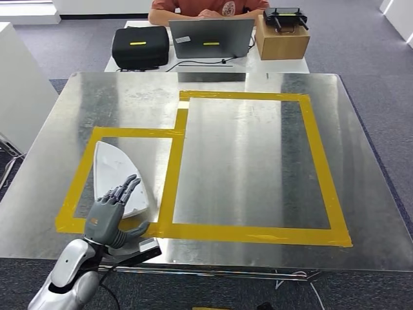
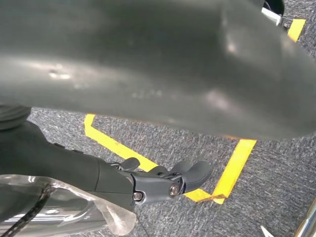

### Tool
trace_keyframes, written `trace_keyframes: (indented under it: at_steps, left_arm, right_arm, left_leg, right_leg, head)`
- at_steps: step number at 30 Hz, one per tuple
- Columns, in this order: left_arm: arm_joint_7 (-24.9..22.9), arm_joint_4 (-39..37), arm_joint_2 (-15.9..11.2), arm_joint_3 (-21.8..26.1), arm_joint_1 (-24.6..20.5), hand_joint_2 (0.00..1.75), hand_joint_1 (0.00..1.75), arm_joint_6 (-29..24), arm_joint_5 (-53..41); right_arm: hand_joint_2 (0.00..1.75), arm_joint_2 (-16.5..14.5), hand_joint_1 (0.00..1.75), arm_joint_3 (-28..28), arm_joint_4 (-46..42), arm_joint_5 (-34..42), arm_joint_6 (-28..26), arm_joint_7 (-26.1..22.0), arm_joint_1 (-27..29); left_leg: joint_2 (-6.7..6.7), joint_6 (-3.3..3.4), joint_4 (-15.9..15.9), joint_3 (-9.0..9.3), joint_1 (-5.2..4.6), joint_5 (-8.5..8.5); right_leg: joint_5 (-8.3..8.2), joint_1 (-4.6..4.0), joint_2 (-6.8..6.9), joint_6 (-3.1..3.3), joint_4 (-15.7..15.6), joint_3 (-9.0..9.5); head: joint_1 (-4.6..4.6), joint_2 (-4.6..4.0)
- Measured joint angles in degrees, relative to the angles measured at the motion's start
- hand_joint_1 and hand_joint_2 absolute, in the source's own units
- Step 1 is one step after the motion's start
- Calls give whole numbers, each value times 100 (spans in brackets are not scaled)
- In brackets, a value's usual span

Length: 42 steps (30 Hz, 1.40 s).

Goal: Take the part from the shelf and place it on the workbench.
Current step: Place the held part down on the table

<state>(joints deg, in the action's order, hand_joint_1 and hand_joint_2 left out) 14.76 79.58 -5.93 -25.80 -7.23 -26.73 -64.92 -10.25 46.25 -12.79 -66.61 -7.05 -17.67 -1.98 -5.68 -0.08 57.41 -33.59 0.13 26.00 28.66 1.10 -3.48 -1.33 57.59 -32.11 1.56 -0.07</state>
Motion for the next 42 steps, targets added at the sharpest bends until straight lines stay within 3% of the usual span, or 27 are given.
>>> trace_keyframes:
  at_steps: [21,28,33,35,38,39,40,42]
  left_arm:
    - [-66,370,-8,-85,-1,0,0,-298,20]
    - [-78,416,-10,-76,-1,0,0,-317,44]
    - [-85,460,-6,-76,-2,0,0,-308,55]
    - [-86,482,2,-76,-3,0,0,-306,55]
    - [-87,487,5,-76,19,0,0,-293,56]
    - [-89,487,5,-77,28,0,0,-288,56]
    - [-92,487,5,-78,33,0,0,-283,56]
    - [-104,487,5,-80,38,0,0,-271,57]
  right_arm:
    - [0,2,0,87,0,-5,-19,-16,-1]
    - [0,2,0,93,0,-17,-21,-16,-1]
    - [0,5,0,95,0,-19,-21,-14,-3]
    - [0,9,0,96,0,-21,-22,-13,-13]
    - [0,14,0,97,0,-25,-21,-5,-40]
    - [0,15,0,97,0,-25,-19,-1,-42]
    - [0,17,0,98,0,-25,-18,3,-41]
    - [0,26,0,101,0,-25,-16,9,-41]
  left_leg:
    - [0,5,8,1,-4,4]
    - [0,61,64,-3,-16,39]
    - [25,157,38,27,-21,40]
    - [73,212,-50,79,6,-16]
    - [149,238,-69,81,9,-44]
    - [167,237,-67,73,7,-44]
    - [177,236,-64,66,7,-44]
    - [182,218,-55,62,11,-42]
  right_leg:
    - [-1,4,0,-3,-4,3]
    - [10,13,1,-32,-9,24]
    - [27,25,13,-118,-28,46]
    - [217,7,138,-141,222,-71]
    - [755,0,285,-161,1263,-564]
    - [806,2,293,-169,1493,-674]
    - [742,4,295,-175,1523,-684]
    - [362,13,291,-172,939,-371]
  head:
    - [0,0]
    - [-2,0]
    - [0,0]
    - [20,0]
    - [43,0]
    - [43,0]
    - [44,0]
    - [45,0]
